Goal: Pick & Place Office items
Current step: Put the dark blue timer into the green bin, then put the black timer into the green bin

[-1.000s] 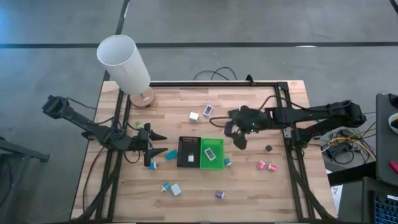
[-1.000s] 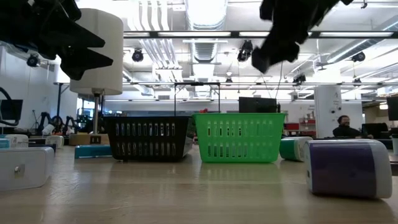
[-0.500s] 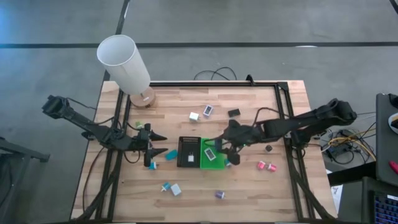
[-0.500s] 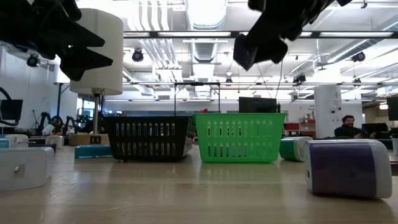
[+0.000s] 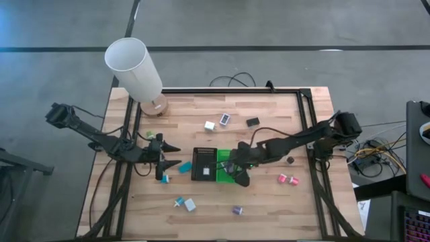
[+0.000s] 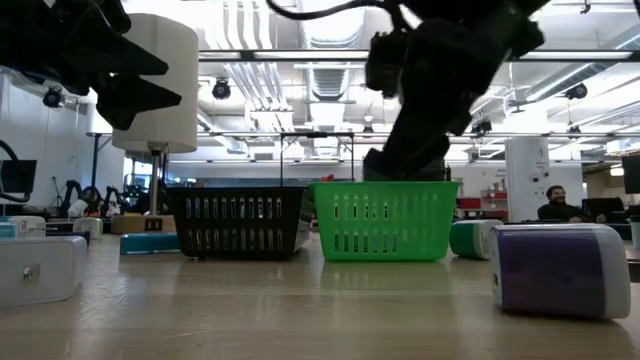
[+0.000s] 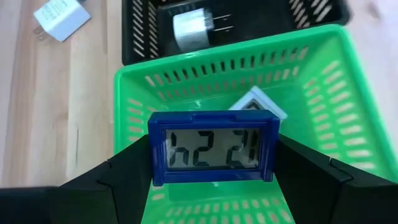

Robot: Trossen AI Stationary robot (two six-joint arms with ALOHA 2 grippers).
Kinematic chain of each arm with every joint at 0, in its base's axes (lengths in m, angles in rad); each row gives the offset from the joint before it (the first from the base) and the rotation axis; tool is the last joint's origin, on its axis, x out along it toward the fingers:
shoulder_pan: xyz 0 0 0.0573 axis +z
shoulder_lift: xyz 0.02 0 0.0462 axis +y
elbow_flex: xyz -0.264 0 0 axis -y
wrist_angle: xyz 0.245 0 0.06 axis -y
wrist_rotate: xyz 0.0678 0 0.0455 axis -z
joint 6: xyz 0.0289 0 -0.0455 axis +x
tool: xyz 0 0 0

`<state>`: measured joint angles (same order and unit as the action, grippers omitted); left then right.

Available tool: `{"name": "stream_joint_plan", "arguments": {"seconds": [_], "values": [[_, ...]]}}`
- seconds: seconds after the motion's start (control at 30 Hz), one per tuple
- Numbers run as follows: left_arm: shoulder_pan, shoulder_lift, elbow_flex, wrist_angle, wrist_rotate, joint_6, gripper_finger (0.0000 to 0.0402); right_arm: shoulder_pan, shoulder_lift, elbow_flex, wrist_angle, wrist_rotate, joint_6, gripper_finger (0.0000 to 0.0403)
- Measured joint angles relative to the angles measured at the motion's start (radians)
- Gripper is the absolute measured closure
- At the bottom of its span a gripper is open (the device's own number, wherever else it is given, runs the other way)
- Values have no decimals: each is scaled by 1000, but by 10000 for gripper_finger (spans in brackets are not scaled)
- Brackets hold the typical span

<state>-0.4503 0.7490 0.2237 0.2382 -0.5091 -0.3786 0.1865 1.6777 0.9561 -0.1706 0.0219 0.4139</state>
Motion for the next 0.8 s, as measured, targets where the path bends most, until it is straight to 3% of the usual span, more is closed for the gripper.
{"name": "stream_joint_plan", "arguments": {"seconds": [0.53,0.8], "values": [[0,0,0,-19,12,-12,140,-2,105,146,-142,-23,-28,125],[0,0,0,-24,15,-19,140,-1,126,143,-154,-34,-3,63]]}}
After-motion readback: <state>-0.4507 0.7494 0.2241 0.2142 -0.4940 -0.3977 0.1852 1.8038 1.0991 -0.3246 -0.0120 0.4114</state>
